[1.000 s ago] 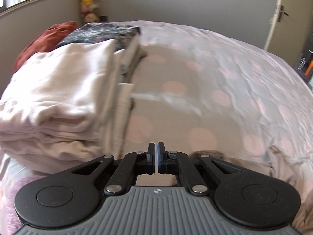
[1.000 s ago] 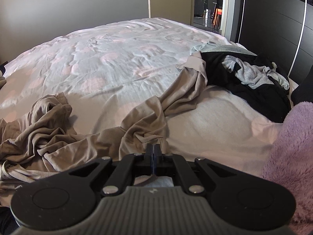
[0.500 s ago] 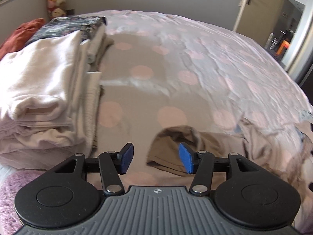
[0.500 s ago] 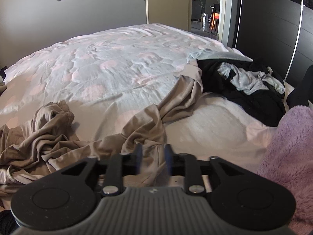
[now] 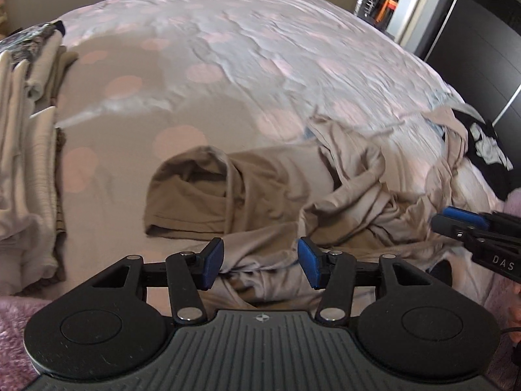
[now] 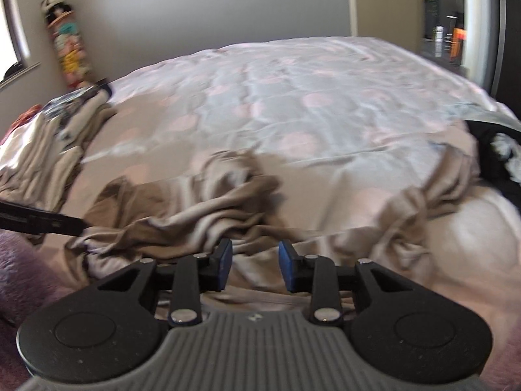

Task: Fold clothes

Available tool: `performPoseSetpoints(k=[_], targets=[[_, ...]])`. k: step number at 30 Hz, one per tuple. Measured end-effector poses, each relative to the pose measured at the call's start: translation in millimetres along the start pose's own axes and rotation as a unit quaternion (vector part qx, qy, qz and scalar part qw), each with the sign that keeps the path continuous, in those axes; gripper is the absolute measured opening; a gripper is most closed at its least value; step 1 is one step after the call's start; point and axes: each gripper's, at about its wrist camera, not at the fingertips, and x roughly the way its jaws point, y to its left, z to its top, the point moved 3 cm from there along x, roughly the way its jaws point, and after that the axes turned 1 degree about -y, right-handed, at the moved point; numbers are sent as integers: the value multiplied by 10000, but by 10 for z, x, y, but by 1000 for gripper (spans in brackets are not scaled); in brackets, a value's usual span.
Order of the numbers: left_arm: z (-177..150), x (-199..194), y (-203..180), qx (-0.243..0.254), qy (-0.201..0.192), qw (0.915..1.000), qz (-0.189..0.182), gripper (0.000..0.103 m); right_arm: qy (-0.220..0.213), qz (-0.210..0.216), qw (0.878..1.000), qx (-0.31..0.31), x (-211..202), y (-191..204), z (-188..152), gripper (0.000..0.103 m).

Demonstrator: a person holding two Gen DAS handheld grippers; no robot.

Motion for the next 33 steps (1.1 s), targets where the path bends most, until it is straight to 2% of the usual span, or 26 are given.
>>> performPoseSetpoints(k=[5,9,15,16,17,18,19,20,22,24,29,31,33], targets=[[0,184,-53,176,165,9997,67,49,254,608,9974,-287,240,355,38,35],[7,332,-38,211,308,9992,158,49,508,748,9946,-505,468,515,38,34],[5,514,-37,286,507,9982,136,49,1018,1019,9887,-425,785,589,-38,33],[0,540,-34,291,543,9980,137,49,1084,1056,9875,-446,818,607,-60,30],[-2,562,-27,284,575,9978,134,45,1147,1088,9863,-479,847,626,-83,26],[-3,583,-15,268,604,9977,139,40,1209,1119,9850,-511,875,645,-106,13],[-2,598,9,218,620,9977,174,27,1258,1135,9841,-528,890,652,-129,6],[1,608,36,157,629,9977,205,17,1302,1147,9833,-541,902,656,-153,4],[15,564,127,-106,570,9981,199,7,1283,1118,9837,-581,853,641,-170,0],[30,464,227,-422,445,9979,209,4,1215,1080,9848,-612,758,610,-171,0],[106,110,503,-907,-7,9929,764,3,1194,1019,9853,-671,504,514,-188,0],[140,-28,630,-1077,-200,9880,1091,0,1268,963,9854,-606,460,465,-222,0],[185,-145,762,-1168,-406,9795,1589,0,1280,969,9858,-499,441,434,-243,1]])
